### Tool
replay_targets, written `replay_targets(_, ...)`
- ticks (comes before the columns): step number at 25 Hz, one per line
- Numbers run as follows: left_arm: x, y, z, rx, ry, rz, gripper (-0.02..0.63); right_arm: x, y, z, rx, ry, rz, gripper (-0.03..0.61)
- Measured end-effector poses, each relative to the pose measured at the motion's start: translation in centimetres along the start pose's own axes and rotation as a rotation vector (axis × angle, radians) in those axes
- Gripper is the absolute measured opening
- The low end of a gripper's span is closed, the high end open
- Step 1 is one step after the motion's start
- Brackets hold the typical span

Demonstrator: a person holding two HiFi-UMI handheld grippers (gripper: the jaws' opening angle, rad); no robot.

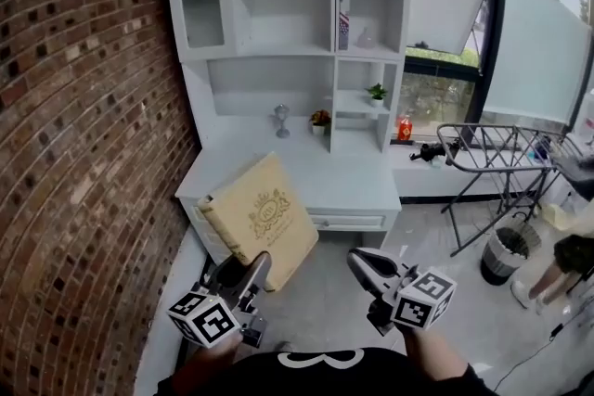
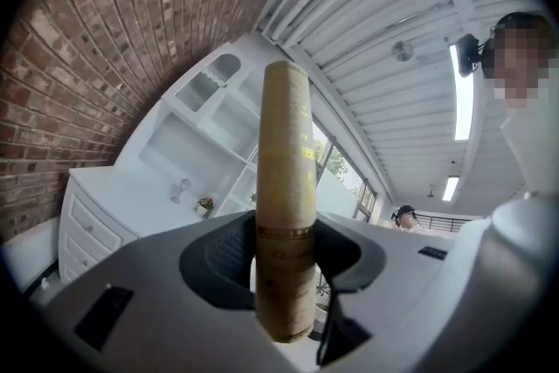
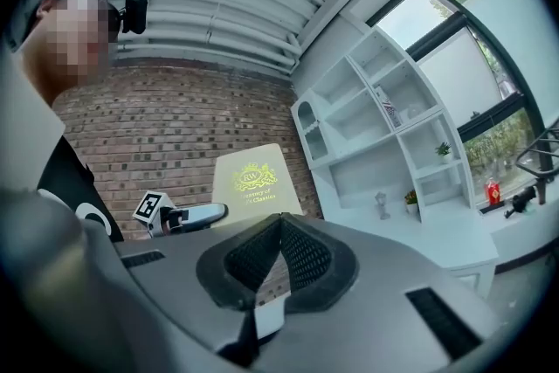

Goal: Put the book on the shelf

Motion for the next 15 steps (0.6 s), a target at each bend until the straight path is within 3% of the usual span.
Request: replay_targets(15,-13.1,6.9,8.0,-0.053,-0.016,-0.019,0.179,6.2,15.4,-0.4,-0.028,0.025,-0.046,0.008)
Point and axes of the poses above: the fingertips, and each gripper's own axes: y forward along the fingers, x to its right, z out of its top, the point moved 7 cm from there along -y, backward along the fingers, and after that the axes turned 11 degrees about -y, right-handed, at the moved point
